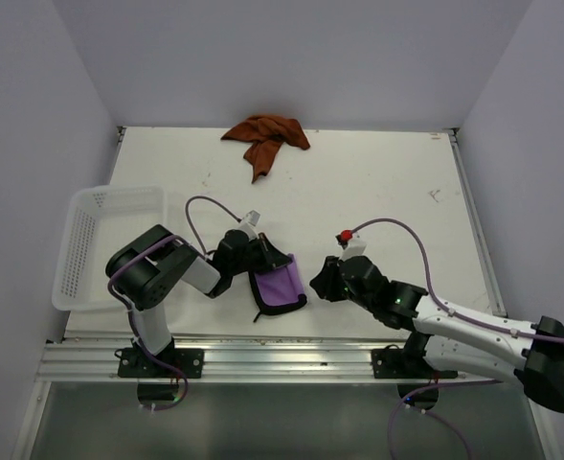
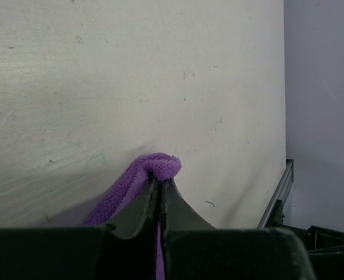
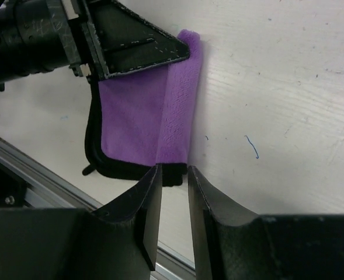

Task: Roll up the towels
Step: Roll the towel

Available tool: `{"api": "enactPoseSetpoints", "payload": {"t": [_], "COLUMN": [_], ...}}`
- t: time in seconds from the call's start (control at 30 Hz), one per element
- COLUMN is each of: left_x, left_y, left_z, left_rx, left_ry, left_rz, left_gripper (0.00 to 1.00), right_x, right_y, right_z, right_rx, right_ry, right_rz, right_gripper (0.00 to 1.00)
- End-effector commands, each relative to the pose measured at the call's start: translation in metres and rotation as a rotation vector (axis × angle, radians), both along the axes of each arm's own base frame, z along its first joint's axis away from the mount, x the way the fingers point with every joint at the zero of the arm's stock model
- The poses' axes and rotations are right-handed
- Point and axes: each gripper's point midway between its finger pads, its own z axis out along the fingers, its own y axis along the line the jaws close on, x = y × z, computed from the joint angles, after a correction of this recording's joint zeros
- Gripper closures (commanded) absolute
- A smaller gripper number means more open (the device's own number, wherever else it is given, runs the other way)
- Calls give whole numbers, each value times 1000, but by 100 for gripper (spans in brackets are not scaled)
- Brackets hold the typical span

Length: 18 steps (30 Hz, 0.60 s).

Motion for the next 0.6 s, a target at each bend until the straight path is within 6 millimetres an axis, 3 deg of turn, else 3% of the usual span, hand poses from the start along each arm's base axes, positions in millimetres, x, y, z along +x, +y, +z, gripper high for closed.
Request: {"api": "enactPoseSetpoints", "payload": {"t": [0.0,0.17,0.57], "left_x": [5,2,1], "left_y": [4,5,6], "left_z": [2,1,1], "left_rx": [3,3,5], "left_ry": [-53,-54,-59], "left_rz": [8,6,1], "left_gripper": [100,100,100], "right_x": [7,18,20], "right_y": [26,21,34], "right_z": [10,-20,-41], "right_rx": [206,285,340], "right_ry": [80,216,288], "right_rz": [5,-77,-52], "right_gripper": [70,67,57]}}
